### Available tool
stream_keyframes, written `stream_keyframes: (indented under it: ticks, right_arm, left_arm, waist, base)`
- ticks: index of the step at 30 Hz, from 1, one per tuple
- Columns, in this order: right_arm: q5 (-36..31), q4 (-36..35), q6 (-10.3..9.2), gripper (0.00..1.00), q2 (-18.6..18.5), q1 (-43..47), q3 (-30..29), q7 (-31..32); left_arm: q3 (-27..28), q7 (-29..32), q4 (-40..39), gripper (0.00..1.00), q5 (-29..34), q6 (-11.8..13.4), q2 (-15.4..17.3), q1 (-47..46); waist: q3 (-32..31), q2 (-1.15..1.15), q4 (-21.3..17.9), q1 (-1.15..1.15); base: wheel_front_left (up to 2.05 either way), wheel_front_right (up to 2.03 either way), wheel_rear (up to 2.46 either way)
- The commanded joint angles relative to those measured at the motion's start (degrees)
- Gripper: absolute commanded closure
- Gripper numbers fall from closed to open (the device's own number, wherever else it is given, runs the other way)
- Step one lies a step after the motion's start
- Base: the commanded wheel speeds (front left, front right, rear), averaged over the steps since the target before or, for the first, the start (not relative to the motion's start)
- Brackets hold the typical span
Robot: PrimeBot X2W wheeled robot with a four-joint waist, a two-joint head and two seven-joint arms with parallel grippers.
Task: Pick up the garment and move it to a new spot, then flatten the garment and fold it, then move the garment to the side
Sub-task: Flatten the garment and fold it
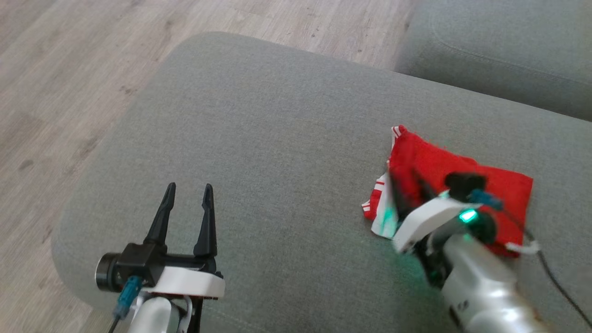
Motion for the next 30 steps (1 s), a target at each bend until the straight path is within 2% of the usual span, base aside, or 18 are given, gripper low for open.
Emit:
stream_keyframes:
  ticks: [1, 6, 10, 13, 16, 22, 23, 25, 30]
  right_arm:
    - [1.4, -2.1, 0.37, 0.0, 0.8, 0.4, 4.6, -0.8]
    - [7.7, -6.2, 0.37, 0.0, 0.8, 1.6, 15.1, 1.3]
    - [9.9, -6.9, 0.37, 0.0, 0.8, 0.2, 16.8, 0.5]
    - [8.5, -6.0, 0.37, 0.0, 0.8, -2.1, 15.7, -0.5]
    - [2.4, -7.1, 0.37, 0.0, 0.3, -4.4, 10.3, -0.7]
    - [-14.0, -18.1, 0.37, 0.0, -3.0, 1.2, -6.4, -0.8]
    - [-18.4, -22.1, 0.37, 0.0, -2.9, 4.4, -11.6, -0.8]
    - [-22.1, -26.1, 0.37, 0.0, -2.3, 7.4, -16.1, -0.8]
    - [-27.6, -34.3, 0.37, 0.0, -0.3, 14.3, -22.4, -0.8]
  left_arm:
    - [1.4, -0.3, -1.8, 0.0, -0.2, 0.4, 0.1, -2.2]
    - [1.5, -0.3, -1.7, 0.0, -0.1, 0.5, 0.1, -2.5]
    - [1.9, -0.3, -1.9, 0.0, 0.0, 0.5, 0.1, -2.5]
    - [2.5, -0.3, -2.3, 0.0, 0.2, 0.5, 0.1, -2.3]
    - [3.3, -0.3, -3.2, 0.0, 0.3, 0.5, 0.1, -2.1]
    - [4.5, -0.3, -5.0, 0.0, 0.1, 0.6, 0.1, -1.9]
    - [4.7, -0.3, -5.4, 0.0, 0.0, 0.6, 0.1, -1.6]
    - [4.9, -0.3, -5.8, 0.0, -0.2, 0.7, 0.1, -1.4]
    - [5.4, -0.3, -6.2, 0.0, -0.8, 0.9, 0.1, -0.5]
  waist:
    - [-0.1, 0.0, -0.5, -0.01]
    - [-0.8, 0.0, -2.2, -0.01]
    - [-1.5, 0.0, -4.1, -0.01]
    - [-2.4, 0.0, -6.6, -0.01]
    - [-2.8, 0.0, -9.4, -0.01]
    - [-3.3, 0.0, -14.9, -0.01]
    - [-3.5, 0.0, -16.5, -0.01]
    - [-3.6, 0.0, -18.1, -0.01]
    - [-3.5, 0.0, -21.6, -0.01]
  base:
    - [0.0, 0.0, 0.0]
    - [0.0, 0.0, 0.0]
    - [0.0, 0.0, 0.0]
    - [0.0, 0.0, 0.0]
    - [0.0, 0.0, 0.0]
    - [0.0, 0.0, 0.0]
    - [0.0, 0.0, 0.0]
    - [0.0, 0.0, 0.0]
    - [0.0, 0.0, 0.0]
